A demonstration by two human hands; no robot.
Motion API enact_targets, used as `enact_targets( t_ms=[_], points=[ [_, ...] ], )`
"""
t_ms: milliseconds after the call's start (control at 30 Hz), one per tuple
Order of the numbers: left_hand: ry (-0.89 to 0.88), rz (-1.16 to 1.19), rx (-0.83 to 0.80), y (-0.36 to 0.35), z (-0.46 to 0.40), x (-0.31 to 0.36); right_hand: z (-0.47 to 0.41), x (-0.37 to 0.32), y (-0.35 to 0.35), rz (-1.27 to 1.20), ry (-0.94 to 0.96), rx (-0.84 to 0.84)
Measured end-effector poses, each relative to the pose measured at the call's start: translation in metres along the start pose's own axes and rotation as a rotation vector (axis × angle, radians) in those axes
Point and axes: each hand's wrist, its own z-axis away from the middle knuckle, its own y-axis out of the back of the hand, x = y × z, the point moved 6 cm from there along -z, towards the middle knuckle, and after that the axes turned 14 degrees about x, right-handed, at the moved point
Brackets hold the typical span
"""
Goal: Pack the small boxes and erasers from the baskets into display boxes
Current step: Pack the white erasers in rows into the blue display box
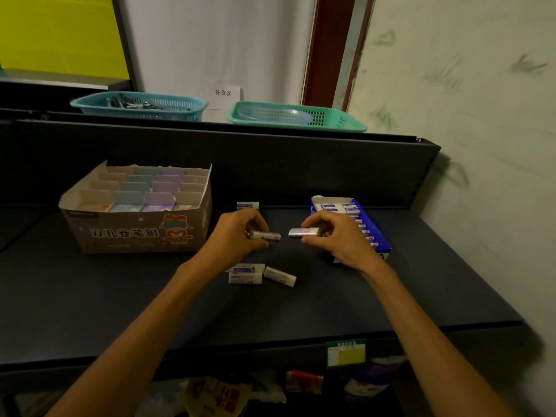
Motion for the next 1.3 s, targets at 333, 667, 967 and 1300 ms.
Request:
enact_targets(
  t_ms=[333,667,967,1300],
  points=[
    [-0.152,0.004,0.004,-0.017,-0.002,0.009,0.011,0.016,0.022,-0.177,-0.119,0.136],
    [-0.186,-0.006,0.033,-0.046,-0.026,0.032,-0.004,0.036,0.058,-0.096,-0.059,0.255],
    [-0.117,-0.071,0.096,-0.087,-0.066,0.05,-0.047,0.072,0.083,0.121,0.116,0.12],
    [-0.139,-0.259,-0.037,-0.133,-0.103,0.062,-0.09,0.108,0.073,0.186,0.196,-0.126]
  ],
)
